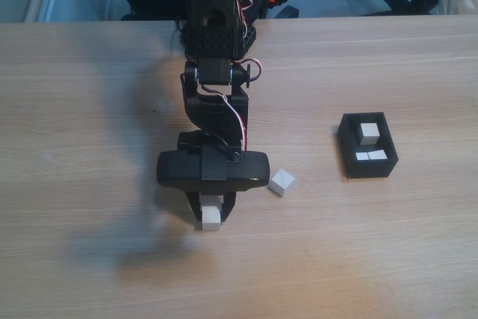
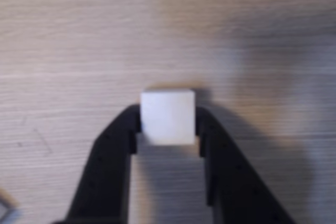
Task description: Pick blocks and place them in the box.
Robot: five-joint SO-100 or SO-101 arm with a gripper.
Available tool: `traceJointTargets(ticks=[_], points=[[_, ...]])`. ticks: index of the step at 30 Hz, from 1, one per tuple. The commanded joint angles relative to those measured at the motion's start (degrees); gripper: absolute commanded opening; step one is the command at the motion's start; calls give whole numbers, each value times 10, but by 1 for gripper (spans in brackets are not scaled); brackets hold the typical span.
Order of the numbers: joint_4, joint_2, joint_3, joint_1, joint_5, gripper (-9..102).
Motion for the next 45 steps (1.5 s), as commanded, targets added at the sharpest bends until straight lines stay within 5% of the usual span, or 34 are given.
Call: traceJointTargets(ticks=[1,11,27,45], points=[[12,6,-27,-7,-7,3],[92,86,-23,-43,4,2],[386,309,-54,-279,194,3],[514,144,-284,-439,398,5]])
